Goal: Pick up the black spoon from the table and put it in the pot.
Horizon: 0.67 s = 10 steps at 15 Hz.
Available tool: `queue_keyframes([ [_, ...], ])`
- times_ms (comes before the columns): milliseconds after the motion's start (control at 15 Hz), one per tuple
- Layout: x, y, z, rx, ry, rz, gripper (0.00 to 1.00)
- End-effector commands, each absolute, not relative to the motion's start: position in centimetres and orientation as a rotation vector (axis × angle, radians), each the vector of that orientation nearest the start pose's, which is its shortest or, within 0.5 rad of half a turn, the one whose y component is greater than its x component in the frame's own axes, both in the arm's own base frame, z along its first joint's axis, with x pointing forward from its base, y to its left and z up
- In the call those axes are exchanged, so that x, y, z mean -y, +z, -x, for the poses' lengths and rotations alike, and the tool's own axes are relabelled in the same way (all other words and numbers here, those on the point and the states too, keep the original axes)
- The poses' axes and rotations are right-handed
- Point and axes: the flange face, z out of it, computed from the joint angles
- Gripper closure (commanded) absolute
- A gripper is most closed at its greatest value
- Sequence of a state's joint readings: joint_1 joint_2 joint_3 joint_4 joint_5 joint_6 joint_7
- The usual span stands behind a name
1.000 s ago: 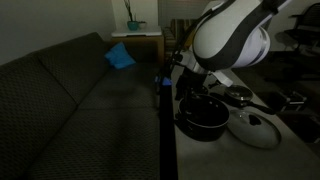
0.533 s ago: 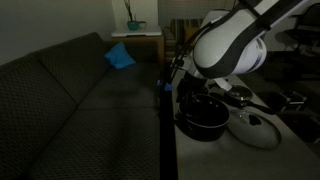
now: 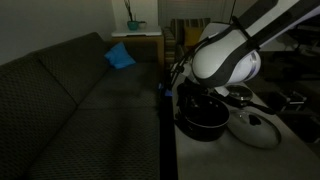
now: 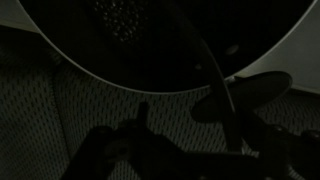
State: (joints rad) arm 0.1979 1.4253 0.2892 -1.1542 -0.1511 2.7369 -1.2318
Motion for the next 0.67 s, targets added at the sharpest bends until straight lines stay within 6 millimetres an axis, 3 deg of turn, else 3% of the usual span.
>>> queue_keyframes([
  [0, -28.46, -5.85, -66.17, -2.31, 0.434, -2.238, 0.42],
  [533, -28.68, -5.62, -66.32, -2.311, 0.441, -2.22, 0.98],
  [600, -28.74, -5.54, -66.31, -2.31, 0.442, -2.218, 1.0],
])
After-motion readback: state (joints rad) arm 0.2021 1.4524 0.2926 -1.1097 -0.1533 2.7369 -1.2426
